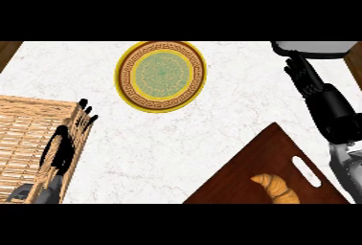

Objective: Pick the croissant from the tray and place it in the plate

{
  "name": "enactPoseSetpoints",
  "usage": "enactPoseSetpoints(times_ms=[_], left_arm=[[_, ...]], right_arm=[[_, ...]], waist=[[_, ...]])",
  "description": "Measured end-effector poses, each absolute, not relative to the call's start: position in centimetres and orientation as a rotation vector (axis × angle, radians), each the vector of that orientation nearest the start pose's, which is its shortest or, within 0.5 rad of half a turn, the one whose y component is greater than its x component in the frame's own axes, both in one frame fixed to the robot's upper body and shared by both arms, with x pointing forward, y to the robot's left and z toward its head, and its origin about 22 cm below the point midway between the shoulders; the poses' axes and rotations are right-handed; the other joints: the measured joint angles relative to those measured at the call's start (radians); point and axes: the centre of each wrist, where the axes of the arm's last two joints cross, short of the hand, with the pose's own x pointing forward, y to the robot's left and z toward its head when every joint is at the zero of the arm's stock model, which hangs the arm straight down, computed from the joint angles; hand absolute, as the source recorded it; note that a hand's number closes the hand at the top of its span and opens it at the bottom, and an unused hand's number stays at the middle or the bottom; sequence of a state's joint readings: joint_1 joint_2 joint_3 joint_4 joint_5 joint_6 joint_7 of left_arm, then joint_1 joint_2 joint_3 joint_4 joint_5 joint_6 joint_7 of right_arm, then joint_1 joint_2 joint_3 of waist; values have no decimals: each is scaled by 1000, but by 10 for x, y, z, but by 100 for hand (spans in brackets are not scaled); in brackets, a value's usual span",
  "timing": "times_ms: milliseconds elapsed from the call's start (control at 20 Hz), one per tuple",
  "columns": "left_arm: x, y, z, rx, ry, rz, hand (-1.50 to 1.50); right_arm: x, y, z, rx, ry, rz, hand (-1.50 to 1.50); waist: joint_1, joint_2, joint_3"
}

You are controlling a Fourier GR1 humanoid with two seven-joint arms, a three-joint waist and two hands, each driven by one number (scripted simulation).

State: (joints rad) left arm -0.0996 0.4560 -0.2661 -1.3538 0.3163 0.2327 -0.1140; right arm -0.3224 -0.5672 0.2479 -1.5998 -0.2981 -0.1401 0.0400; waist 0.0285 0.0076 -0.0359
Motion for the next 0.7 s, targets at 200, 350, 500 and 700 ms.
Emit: enactPoseSetpoints(times_ms=[200,350,500,700], left_arm=[[251,312,-5,228,-1449,-189,0],[247,335,2,311,-1419,-249,0],[234,350,1,351,-1391,-288,0],[224,359,5,371,-1344,-310,0]], right_arm=[[289,-260,112,130,-1775,170,-150],[278,-264,104,198,-1756,-4,-150],[256,-278,94,78,-1795,-206,-150],[214,-278,79,20,-1847,-451,-150]], waist=[[-25,-12,25],[-42,-22,33],[-61,-28,34],[-77,-31,36]])
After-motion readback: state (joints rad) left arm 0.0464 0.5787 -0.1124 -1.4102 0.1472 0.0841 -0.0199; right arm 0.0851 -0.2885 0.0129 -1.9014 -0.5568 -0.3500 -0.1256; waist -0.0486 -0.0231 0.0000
